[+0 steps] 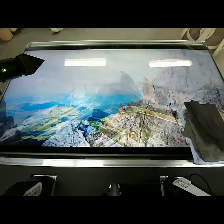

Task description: Fold the shirts.

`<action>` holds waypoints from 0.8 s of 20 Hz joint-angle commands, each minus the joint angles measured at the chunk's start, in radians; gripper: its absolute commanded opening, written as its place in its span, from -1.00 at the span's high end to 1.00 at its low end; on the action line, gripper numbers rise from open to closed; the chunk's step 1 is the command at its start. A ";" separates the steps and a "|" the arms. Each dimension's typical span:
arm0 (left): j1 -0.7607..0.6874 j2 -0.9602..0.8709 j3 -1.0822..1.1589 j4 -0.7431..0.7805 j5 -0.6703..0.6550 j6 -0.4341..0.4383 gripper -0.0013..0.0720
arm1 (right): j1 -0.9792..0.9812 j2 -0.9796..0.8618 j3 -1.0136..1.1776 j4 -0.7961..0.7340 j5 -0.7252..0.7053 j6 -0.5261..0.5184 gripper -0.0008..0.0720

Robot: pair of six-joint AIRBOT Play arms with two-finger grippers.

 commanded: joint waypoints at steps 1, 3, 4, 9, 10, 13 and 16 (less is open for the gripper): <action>0.000 0.001 0.000 0.000 0.002 0.001 0.90 | 0.002 0.010 -0.111 -0.066 -0.077 -0.031 0.91; 0.000 0.001 0.000 0.000 0.002 0.001 0.90 | 0.002 0.010 -0.148 -0.074 -0.107 -0.032 0.91; 0.000 0.001 0.000 0.000 0.002 0.001 0.90 | 0.002 0.010 -0.165 -0.087 -0.114 -0.034 0.91; 0.000 0.001 0.000 -0.001 0.001 0.001 0.90 | 0.002 0.010 -0.212 -0.164 -0.143 -0.035 0.10; 0.000 0.002 0.000 -0.001 0.001 0.001 0.90 | 0.002 0.013 -0.212 -0.159 -0.142 -0.049 -0.73; 0.001 0.014 0.023 -0.003 0.003 0.003 0.90 | 0.002 0.019 -0.076 -0.153 -0.129 -0.123 -0.81; -0.016 0.004 0.136 0.076 0.047 0.027 0.91 | 0.009 0.019 0.239 0.019 -0.341 -0.140 -0.72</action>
